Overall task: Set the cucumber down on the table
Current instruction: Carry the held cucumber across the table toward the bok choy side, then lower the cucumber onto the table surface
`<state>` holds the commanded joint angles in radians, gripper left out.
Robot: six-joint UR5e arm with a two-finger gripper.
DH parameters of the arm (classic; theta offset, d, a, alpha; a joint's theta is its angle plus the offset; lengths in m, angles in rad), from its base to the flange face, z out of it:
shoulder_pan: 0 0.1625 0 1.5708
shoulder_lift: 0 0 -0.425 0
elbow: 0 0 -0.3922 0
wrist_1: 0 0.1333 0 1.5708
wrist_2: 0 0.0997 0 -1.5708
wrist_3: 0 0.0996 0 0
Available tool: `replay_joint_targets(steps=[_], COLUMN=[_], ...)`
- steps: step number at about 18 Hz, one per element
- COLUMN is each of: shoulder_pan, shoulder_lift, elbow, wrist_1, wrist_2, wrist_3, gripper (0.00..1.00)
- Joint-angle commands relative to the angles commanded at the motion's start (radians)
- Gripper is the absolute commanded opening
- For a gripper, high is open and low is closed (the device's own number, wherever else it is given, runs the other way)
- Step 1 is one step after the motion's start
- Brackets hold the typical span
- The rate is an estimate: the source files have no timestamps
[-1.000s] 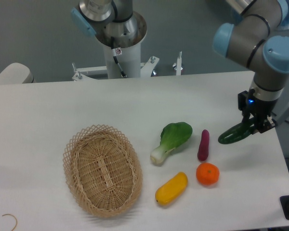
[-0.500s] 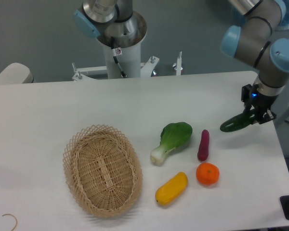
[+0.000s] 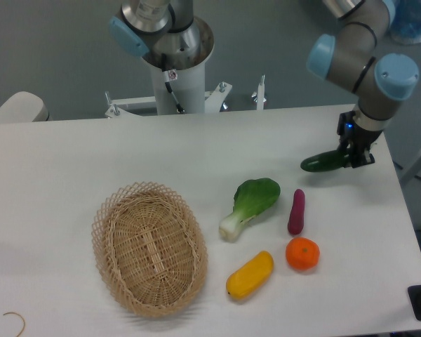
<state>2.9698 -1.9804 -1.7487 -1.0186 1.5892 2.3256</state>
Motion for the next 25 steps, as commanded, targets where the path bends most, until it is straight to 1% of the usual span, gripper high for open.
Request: replay_joint_targets(steps=[11, 12, 13, 14, 19, 21, 25], shoulder_pan=[-0.009, -0.009, -0.009, -0.009, -0.009, -0.009, -0.009], shoulder_lift=[-0.015, -0.015, -0.017, -0.017, -0.018, -0.021, -0.023], elbow=[-0.02, -0.02, -0.02, -0.02, -0.026, -0.026, -0.031], wrist_1=[0.0, 0.0, 0.0, 0.0, 0.002, 0.002, 0.002], wrist_2=[-0.006, -0.006, -0.006, -0.006, -0.008, -0.008, -0.006], wrist_3=[-0.035, -0.034, -0.034, -0.034, -0.035, -0.035, -0.035], gripper=[0.38, 0.39, 0.45, 0.46, 0.47, 0.49, 0.5])
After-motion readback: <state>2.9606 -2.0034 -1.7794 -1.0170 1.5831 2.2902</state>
